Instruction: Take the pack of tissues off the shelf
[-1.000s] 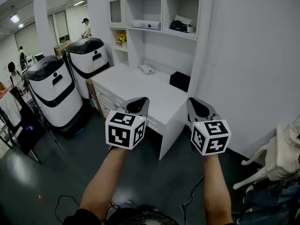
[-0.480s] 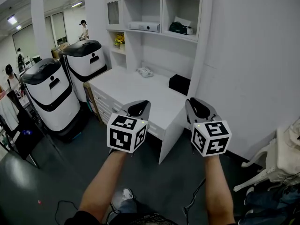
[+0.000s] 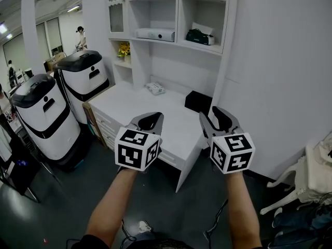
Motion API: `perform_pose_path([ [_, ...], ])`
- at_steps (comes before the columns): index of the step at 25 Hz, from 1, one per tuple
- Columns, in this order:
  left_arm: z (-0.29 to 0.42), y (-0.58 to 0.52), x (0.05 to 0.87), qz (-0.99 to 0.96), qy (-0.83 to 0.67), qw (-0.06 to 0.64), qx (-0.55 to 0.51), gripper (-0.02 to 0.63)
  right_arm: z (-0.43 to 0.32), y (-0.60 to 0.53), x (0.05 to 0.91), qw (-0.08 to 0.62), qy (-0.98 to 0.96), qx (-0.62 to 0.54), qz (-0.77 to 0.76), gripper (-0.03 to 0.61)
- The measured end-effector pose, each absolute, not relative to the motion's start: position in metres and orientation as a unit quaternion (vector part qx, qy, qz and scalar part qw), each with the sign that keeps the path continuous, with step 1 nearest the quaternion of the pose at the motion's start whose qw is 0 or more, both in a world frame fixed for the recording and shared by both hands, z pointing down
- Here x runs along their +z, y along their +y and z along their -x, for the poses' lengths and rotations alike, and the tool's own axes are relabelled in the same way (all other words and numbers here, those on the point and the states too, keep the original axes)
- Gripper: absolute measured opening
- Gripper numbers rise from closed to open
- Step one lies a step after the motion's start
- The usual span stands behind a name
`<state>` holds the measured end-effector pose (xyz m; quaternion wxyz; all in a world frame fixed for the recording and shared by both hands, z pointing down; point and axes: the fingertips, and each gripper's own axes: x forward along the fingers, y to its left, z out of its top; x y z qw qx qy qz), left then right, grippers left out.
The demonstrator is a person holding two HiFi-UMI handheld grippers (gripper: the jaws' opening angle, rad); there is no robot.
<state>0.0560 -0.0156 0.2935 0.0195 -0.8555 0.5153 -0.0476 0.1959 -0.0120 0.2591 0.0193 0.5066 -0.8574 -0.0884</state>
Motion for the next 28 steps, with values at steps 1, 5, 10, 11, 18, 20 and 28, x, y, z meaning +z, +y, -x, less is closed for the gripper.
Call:
perform_pose_path([
  [1,-0.050,-0.025,0.292,0.858,0.512,0.019,-0.046,0.005,-0.190,-0.019,0.257,0.020,-0.855,-0.089,-0.510,0.162],
  [5,-0.028,-0.057,0.284,0.868,0.494,0.021,-0.046,0.005,-0.167,-0.047,0.249,0.032,-0.841,-0.095,-0.531,0.179],
  [10,-0.004,-0.089,0.279,0.879,0.475,0.019,-0.044,0.005,-0.144,-0.072,0.243,0.039,-0.827,-0.094,-0.553,0.230],
  [11,0.000,-0.094,0.279,0.880,0.472,0.018,-0.044,0.005,-0.139,-0.076,0.242,0.039,-0.825,-0.094,-0.556,0.232],
  [18,0.030,-0.122,0.282,0.888,0.457,0.013,-0.044,0.005,-0.110,-0.099,0.244,0.039,-0.817,-0.086,-0.568,0.276],
  [20,0.034,-0.128,0.282,0.891,0.452,0.014,-0.045,0.005,-0.106,-0.105,0.243,0.039,-0.816,-0.085,-0.571,0.282],
  [28,0.054,-0.149,0.285,0.894,0.446,0.011,-0.043,0.005,-0.093,-0.124,0.239,0.037,-0.811,-0.084,-0.578,0.310],
])
